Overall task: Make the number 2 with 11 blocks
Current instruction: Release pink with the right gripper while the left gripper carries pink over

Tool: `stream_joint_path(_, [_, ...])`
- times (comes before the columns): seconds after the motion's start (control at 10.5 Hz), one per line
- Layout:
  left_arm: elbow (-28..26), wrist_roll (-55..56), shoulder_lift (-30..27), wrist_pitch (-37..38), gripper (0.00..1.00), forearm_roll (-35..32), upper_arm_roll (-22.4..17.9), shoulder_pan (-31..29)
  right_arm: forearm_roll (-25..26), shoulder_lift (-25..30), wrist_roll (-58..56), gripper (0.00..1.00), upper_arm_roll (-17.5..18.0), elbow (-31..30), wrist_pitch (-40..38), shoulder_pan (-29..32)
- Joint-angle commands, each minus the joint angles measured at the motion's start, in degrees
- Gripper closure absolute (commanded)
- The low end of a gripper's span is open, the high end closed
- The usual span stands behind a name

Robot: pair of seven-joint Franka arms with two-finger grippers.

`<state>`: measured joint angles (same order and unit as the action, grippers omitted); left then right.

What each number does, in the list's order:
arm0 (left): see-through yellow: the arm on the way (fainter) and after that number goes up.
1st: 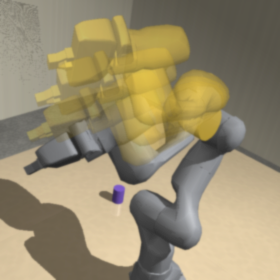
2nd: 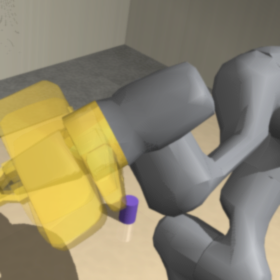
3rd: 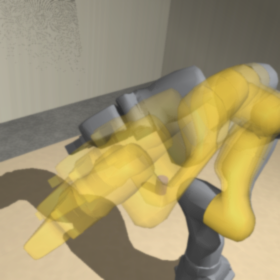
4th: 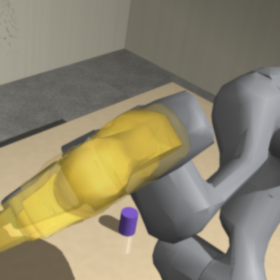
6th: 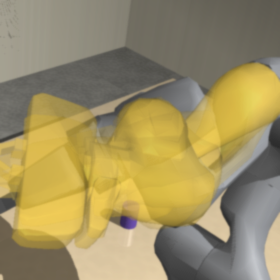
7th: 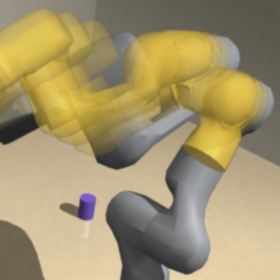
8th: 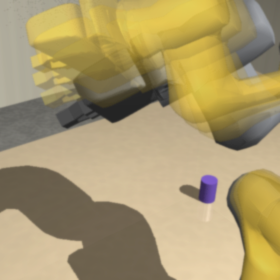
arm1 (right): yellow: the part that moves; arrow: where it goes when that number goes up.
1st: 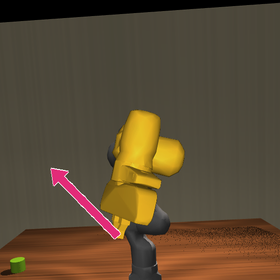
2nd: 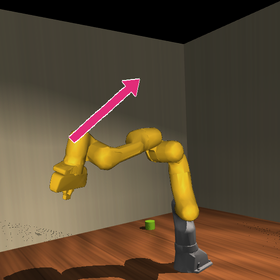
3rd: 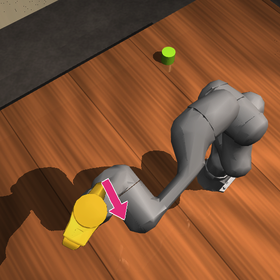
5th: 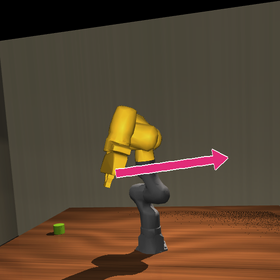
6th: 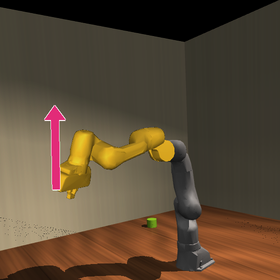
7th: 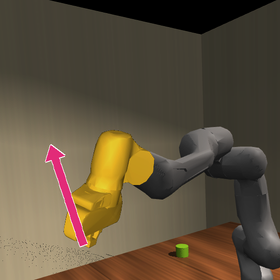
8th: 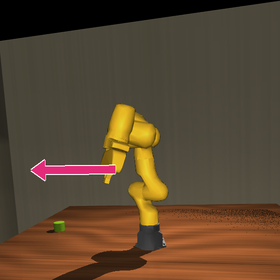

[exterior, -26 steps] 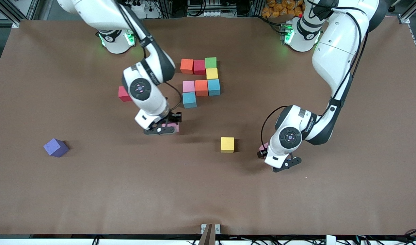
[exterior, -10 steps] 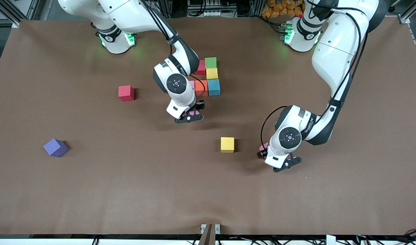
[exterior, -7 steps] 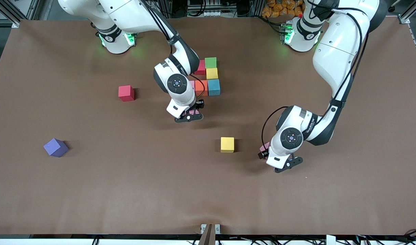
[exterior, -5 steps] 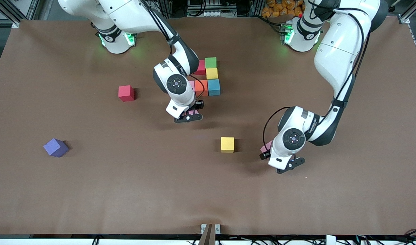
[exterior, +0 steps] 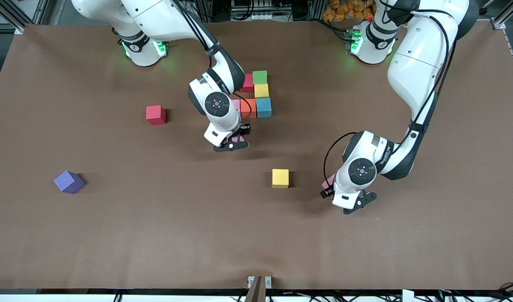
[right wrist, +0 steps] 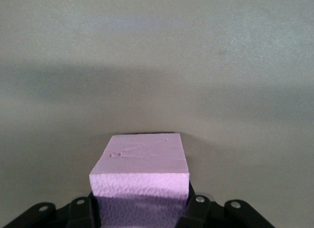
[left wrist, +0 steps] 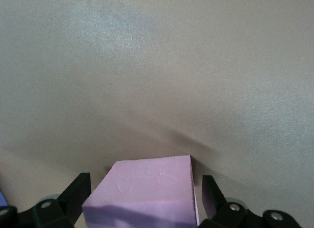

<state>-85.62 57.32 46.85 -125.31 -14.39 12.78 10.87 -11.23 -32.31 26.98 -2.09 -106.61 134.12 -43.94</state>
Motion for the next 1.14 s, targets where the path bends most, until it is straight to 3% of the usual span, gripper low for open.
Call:
stream_joint_path(0.0, [-0.16,3.66,-0.89,1.90,0.00,-0.82,0.14,0.03,-1.07,0.05,0.62,0.75,-0.11,-0.88,0.00,-0.01])
stream_joint_path(0.76, [-0.33,7.11,-0.89,1.91,0.00,-1.08,0.49,0.03,-1.16,0.05,3.43,0.71,-0.11,-1.06,0.53,0.08])
stream_joint_path(0.86, [-0.33,6.76,-0.89,1.91,0.43,-1.08,0.50,-0.06,-1.16,-0.03,3.43,0.70,-0.11,-1.14,0.44,0.08])
stream_joint_path(0.95, [-0.33,6.41,-0.89,1.91,0.99,-0.99,0.58,-0.32,-1.16,-0.03,3.43,0.66,-0.11,-1.14,0.44,0.08])
stream_joint_path(1.05, [-0.33,6.49,-0.89,1.91,1.00,-0.99,0.58,-0.06,-1.16,-0.03,3.34,0.52,-0.11,-1.14,0.36,0.08])
